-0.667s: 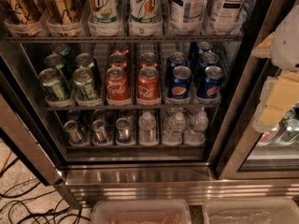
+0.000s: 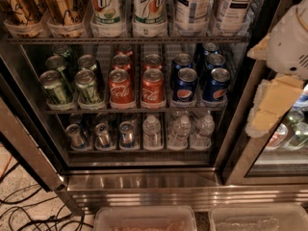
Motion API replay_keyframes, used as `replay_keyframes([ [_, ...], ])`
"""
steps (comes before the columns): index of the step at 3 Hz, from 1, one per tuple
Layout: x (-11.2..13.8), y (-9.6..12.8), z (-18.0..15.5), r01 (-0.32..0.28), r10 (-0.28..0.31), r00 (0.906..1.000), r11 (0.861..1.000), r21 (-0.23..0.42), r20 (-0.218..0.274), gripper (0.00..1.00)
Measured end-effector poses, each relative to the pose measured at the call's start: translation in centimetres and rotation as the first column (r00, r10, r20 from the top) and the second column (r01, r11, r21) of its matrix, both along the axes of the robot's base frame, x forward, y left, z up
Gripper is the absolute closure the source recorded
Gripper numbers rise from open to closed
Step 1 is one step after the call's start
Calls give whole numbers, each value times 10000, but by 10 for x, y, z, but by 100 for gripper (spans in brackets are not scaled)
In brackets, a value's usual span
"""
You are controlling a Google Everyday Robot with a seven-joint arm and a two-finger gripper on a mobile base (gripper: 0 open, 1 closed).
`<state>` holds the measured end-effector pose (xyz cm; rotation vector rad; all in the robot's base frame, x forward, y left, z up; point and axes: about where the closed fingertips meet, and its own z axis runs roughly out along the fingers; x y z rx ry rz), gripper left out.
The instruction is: Pick orange can from top shelf of fridge
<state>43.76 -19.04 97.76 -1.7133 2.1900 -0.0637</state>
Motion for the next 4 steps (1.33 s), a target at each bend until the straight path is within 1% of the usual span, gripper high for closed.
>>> replay_keyframes([
  [1, -4, 33, 1, -388, 373, 9991, 9966, 720, 210, 0],
  [2, -9, 69, -1, -752, 691, 9967, 9829, 1684, 418, 0],
  [3, -10, 93, -10, -1012, 826, 9940, 9446, 3123, 721, 0],
  [4, -12, 114, -15, -1354, 847, 9878, 8828, 4498, 1311, 0],
])
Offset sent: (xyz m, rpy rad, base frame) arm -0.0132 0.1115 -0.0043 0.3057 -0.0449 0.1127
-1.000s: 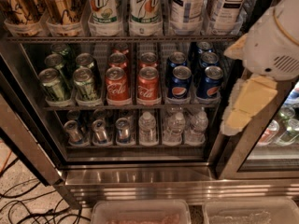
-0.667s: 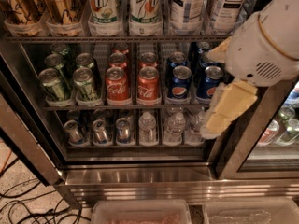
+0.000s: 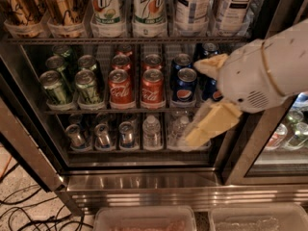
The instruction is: Pick orange can from top shelf of fridge
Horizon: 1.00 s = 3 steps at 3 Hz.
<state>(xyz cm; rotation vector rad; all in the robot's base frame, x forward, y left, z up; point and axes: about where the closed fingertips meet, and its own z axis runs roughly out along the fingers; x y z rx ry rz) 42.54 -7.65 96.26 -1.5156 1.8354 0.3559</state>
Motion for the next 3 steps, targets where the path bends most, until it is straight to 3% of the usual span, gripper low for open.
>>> replay_keyframes([
  [1, -4, 12, 4, -223, 117, 9966, 9910, 1317, 810, 0],
  [2, -13, 33, 22, -861, 458, 9856, 9643, 2504, 1627, 0],
  [3, -16, 63, 54, -1575, 763, 9713, 9161, 3686, 2254, 0],
])
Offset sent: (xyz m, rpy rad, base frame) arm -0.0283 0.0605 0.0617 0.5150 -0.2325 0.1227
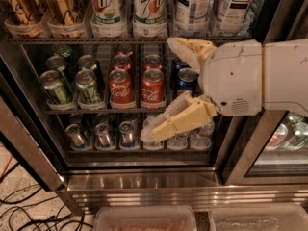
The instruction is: Pick orange can from top shelf of fridge
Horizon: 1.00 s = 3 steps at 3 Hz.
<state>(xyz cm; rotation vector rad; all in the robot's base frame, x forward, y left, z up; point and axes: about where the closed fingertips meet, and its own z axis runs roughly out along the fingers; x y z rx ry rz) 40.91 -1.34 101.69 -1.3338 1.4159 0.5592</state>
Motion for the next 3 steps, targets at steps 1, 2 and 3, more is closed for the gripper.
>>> replay_keyframes([
  [1, 0, 0, 0, 0, 0, 10000, 10000, 1, 0, 0],
  [2, 16, 12, -1, 409, -413, 9991, 9955, 857, 34, 0],
  [3, 45, 44, -9, 809, -886, 9958, 9680, 2374, 218, 0],
])
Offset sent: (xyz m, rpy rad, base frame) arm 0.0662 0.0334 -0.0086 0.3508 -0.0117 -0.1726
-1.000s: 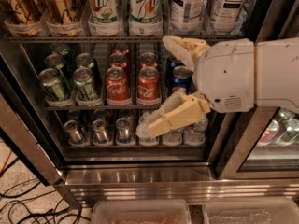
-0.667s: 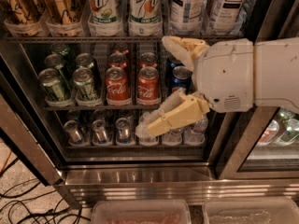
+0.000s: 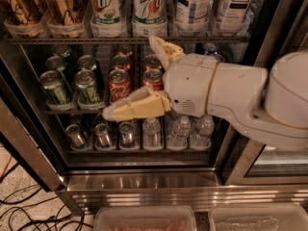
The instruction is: Pick orange can from top shelf of fridge
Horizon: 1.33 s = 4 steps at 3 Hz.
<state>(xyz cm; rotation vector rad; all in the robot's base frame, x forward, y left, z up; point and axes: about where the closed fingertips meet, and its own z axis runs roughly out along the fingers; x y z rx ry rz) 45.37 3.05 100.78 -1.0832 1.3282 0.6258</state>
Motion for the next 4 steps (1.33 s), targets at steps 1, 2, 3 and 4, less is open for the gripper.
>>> replay_keyframes([
  [1, 30, 22, 11, 698, -758, 9961, 9903, 1203, 458, 0],
  [2, 35, 38, 16, 857, -962, 9909, 9902, 1098, 945, 0],
  [3, 35, 38, 16, 858, -964, 9908, 9903, 1097, 946, 0],
  [4, 37, 37, 19, 1394, -1512, 9846, 9820, 1276, 877, 0],
])
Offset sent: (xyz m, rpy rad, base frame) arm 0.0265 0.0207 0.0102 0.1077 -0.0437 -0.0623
